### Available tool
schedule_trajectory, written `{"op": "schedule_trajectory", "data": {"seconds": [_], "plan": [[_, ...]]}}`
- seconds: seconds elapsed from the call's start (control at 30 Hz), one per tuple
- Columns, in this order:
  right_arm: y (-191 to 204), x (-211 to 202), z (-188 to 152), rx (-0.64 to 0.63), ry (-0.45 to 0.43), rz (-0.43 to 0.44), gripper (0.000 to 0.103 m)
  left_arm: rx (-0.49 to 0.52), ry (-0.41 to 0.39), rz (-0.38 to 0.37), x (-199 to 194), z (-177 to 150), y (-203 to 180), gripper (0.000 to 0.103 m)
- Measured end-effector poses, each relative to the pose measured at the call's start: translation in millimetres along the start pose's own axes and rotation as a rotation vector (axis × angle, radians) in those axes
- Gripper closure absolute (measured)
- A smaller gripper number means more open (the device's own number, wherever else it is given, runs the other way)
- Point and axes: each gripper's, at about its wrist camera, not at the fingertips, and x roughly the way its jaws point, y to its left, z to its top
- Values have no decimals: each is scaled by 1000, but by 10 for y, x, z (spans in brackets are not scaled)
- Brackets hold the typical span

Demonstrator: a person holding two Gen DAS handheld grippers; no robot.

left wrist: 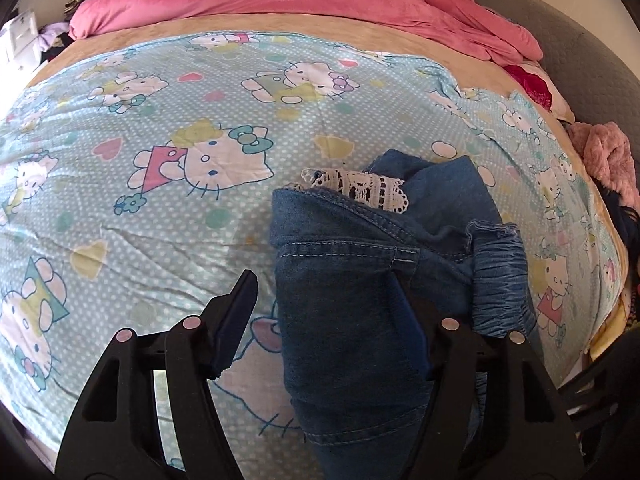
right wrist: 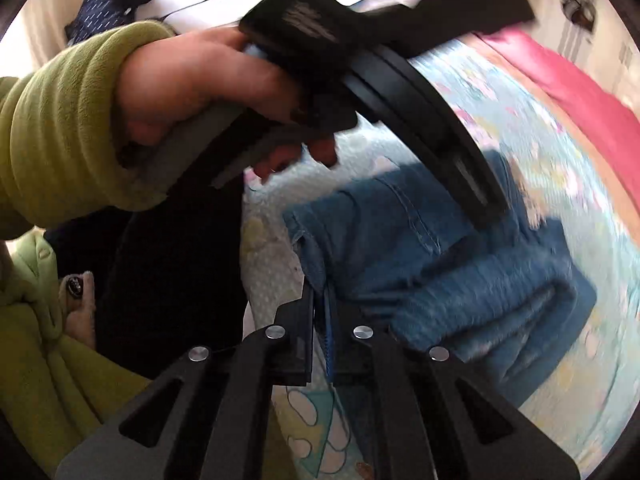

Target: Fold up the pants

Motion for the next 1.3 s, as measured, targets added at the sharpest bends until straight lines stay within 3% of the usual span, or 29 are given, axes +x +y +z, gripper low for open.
{"op": "schedule_trajectory", "data": {"seconds": [0.17, 0.33, 0.5, 0.63, 0.87, 1.3], "plan": [[-81, 34, -69, 100, -29, 36, 92, 8, -10, 11, -8, 4, -24, 44], [-244, -425, -104, 211, -147, 64, 68, 17, -47, 22, -131, 23, -50, 38], [-570, -916, -260, 364, -260, -49, 44, 19, -90, 37, -277, 41, -58, 34], [-887, -1073, -369, 502, -305, -156, 24, 22, -122, 44, -394, 52, -71, 30], [-1240, -1051, -620, 722, -294, -245, 21, 17, -148, 58, -509, 7, -80, 20], [-1295, -636, -719, 818, -211, -201, 21, -23, -94, 54, -317, -232, -9, 19]]}}
